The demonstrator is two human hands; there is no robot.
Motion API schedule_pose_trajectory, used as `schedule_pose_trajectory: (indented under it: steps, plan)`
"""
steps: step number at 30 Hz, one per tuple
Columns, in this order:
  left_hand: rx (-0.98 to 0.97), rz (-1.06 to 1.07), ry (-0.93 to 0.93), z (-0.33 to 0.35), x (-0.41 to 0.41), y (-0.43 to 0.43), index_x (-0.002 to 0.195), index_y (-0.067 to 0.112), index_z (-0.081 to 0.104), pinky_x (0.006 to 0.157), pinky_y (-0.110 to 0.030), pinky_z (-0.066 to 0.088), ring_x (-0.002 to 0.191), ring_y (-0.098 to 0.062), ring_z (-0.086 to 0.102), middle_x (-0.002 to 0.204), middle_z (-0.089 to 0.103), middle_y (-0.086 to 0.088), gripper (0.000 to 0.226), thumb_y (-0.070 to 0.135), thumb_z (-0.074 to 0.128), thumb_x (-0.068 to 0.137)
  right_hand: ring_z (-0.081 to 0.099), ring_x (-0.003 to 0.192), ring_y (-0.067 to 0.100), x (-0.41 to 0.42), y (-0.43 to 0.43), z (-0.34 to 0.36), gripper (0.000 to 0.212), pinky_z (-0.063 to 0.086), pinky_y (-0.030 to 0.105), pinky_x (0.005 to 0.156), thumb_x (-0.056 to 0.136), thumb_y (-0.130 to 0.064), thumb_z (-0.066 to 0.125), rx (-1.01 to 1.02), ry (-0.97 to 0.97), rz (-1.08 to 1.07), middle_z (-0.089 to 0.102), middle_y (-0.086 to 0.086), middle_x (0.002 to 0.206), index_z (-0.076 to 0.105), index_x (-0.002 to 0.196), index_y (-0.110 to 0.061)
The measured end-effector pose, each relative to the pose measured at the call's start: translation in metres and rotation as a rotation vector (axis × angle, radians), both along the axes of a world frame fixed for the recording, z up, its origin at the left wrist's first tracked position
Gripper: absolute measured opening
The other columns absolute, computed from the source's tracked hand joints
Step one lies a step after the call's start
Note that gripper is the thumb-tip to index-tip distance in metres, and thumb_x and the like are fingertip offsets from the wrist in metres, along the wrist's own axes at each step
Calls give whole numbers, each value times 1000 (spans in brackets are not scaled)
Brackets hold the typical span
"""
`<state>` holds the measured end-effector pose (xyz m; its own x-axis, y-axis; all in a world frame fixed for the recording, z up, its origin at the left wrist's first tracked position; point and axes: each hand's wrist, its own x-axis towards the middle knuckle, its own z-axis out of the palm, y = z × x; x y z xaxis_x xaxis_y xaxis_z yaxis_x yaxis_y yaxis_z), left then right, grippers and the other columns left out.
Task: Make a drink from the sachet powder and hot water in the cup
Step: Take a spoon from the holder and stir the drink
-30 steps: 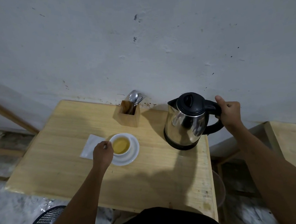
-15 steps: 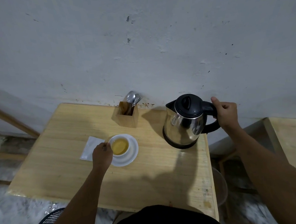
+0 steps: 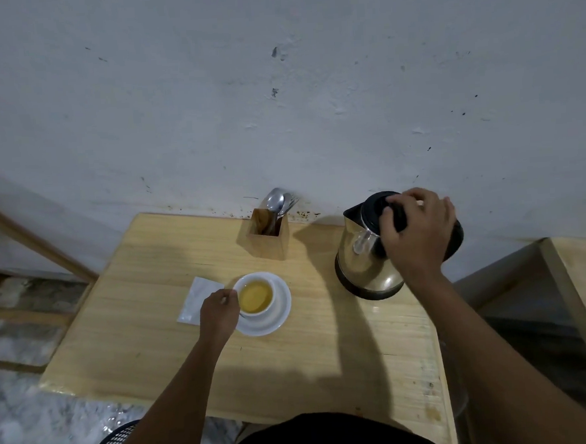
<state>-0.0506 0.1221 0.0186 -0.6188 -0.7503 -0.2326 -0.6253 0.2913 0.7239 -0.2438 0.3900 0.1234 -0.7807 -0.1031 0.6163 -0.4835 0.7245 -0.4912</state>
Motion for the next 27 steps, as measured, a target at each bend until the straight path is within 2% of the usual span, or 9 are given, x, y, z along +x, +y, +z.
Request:
schedule_pose_trajectory:
  steps: [2, 4, 6, 8, 10, 17, 21, 24, 27]
  plan:
    - [45, -33, -9, -2, 1, -7, 74, -4, 65, 72, -35, 42, 74, -26, 58, 74, 65, -19, 34, 18, 48, 94, 57, 95, 20, 15, -28, 3, 12, 41, 45, 98, 85, -20, 63, 4, 123, 132, 63, 4, 98, 71, 93, -16]
    - [114, -58, -18, -2, 2, -15, 77, 0, 68, 72, -36, 44, 73, -27, 59, 71, 66, -17, 29, 19, 51, 93, 59, 86, 16, 29, -60, 4, 12, 47, 32, 79, 84, -20, 61, -7, 41, 287, 64, 0, 92, 72, 90, -18]
    - [187, -81, -13, 0, 2, -23, 81, 9, 69, 70, -33, 44, 67, -21, 57, 66, 64, -4, 21, 19, 56, 92, 61, 84, 13, 33, -92, -1, 14, 48, 29, 73, 88, -27, 58, 69, -329, 373, 65, -5, 94, 71, 91, -23]
    - [218, -116, 3, 2, 2, -29, 80, 13, 68, 68, -30, 43, 64, -13, 56, 65, 63, 4, 16, 18, 59, 91, 63, 86, 16, 29, -122, -12, 18, 52, 33, 76, 91, -32, 53, 121, -752, 418, 67, -7, 94, 69, 92, -25]
    - [207, -167, 4, 4, 2, -30, 81, 11, 70, 66, -24, 43, 67, -8, 57, 68, 65, 4, 14, 17, 61, 90, 64, 86, 18, 22, -146, -26, 22, 54, 35, 76, 90, -35, 50, 126, -917, 372, 69, -6, 90, 69, 90, -24]
    - [249, -298, -45, 3, -1, -49, 90, 6, 75, 68, -19, 45, 77, -13, 64, 88, 74, -10, 20, 22, 64, 88, 63, 75, 17, 2, -207, -54, 26, 47, 27, 63, 79, -53, 62, 184, -855, 32, 61, -9, 68, 64, 67, -29]
    - [292, -368, -48, 3, -2, -61, 87, 2, 75, 68, -25, 47, 83, -20, 66, 90, 75, -15, 24, 23, 64, 88, 65, 70, 14, -6, -225, -74, 41, 56, 32, 67, 67, -70, 62, 103, -851, -89, 69, -11, 71, 71, 77, -32]
    - [313, -427, -24, -1, 1, -67, 80, -1, 72, 71, -38, 51, 85, -31, 67, 86, 72, -23, 39, 36, 61, 83, 65, 66, 14, -10, -229, -86, 39, 58, 35, 62, 68, -67, 62, 72, -856, -123, 68, -10, 64, 73, 75, -30]
    - [319, -443, -20, -4, 2, -70, 79, -1, 71, 72, -42, 51, 85, -33, 66, 86, 70, -25, 48, 45, 56, 78, 65, 64, 15, -9, -233, -84, 29, 56, 31, 60, 72, -53, 61, 66, -862, -131, 66, -8, 61, 73, 73, -27]
